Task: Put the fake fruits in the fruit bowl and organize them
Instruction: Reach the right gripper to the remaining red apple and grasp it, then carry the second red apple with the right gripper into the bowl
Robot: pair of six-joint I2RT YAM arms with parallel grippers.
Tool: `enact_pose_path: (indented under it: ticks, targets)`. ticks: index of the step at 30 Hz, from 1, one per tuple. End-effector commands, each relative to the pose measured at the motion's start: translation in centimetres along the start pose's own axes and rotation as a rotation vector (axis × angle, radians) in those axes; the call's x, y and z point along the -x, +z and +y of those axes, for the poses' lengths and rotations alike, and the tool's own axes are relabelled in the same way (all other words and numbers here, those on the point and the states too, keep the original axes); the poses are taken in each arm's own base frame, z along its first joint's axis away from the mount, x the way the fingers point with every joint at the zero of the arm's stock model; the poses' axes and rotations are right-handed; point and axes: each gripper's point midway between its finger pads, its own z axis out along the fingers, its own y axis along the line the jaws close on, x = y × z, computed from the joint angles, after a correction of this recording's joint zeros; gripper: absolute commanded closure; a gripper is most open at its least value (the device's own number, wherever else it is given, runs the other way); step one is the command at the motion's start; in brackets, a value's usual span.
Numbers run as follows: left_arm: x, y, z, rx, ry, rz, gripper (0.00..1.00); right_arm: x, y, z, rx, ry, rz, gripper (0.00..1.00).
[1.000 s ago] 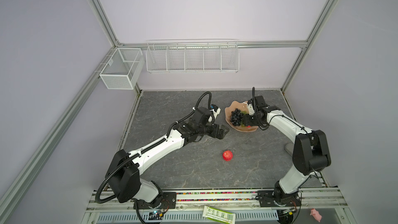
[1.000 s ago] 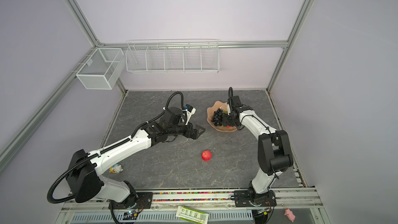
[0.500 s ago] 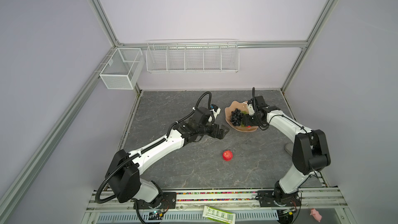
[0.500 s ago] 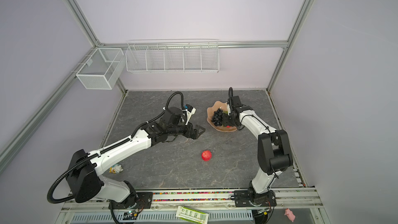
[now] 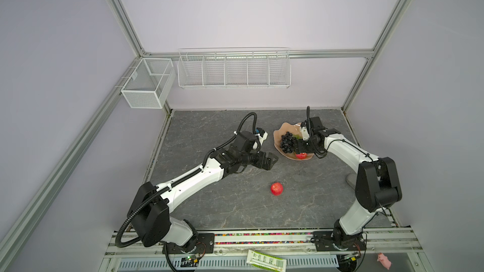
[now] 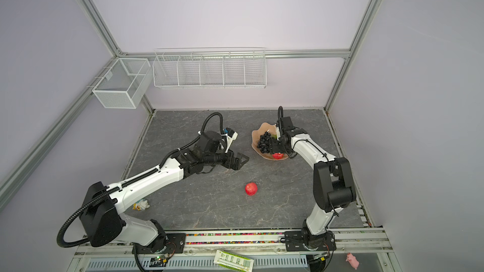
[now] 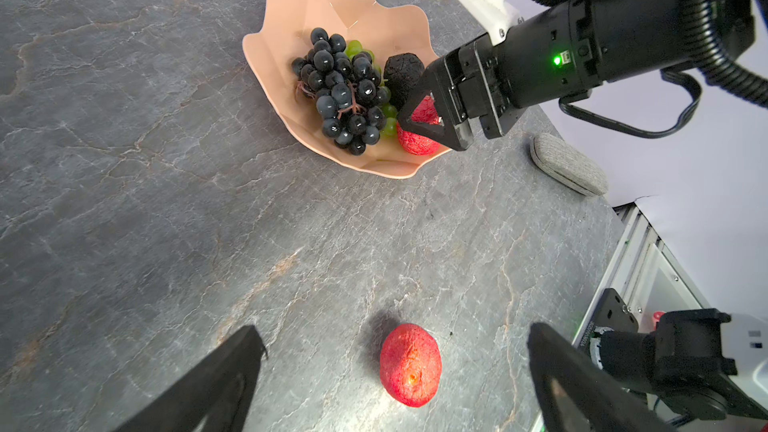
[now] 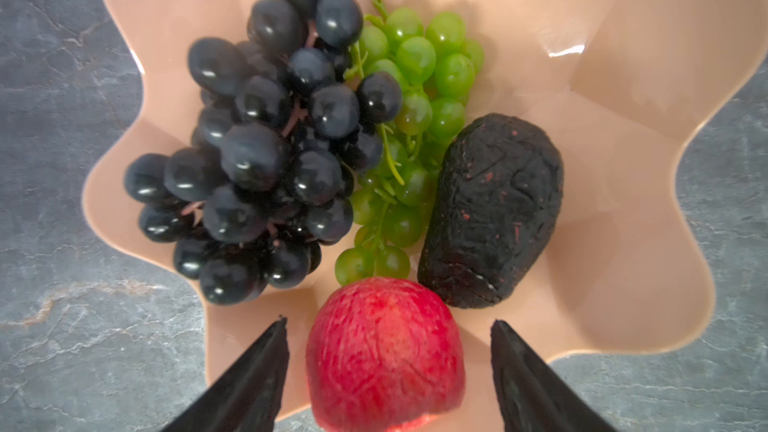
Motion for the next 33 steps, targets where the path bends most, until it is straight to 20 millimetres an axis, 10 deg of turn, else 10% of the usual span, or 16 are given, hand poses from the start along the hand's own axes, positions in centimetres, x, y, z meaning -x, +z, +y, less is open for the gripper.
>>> enact_pose_path:
  ticks: [1, 5, 13, 33]
  targets:
    - [0.0, -1.4, -0.3, -0.008, -0.006, -0.020, 0.01, 2.4, -4.4, 1.4, 0.006, -0.069, -0.150, 0.18]
    - [-2.3, -2.7, 0.4, 0.017, -0.010, 0.044, 0.01, 0.8, -6.8, 4.0, 0.055, -0.115, -0.170, 0.10]
    - [-7.5, -5.9, -1.3, -0.096, -0.043, 0.181, 0.01, -8.9, -6.7, 13.2, 0.384, -0.193, -0.048, 0.05]
    - [-7.1, -7.3, -0.2, -0.021, -0.039, 0.138, 0.01, -17.3, -0.4, 15.8, 0.247, -0.341, 0.217, 0.20]
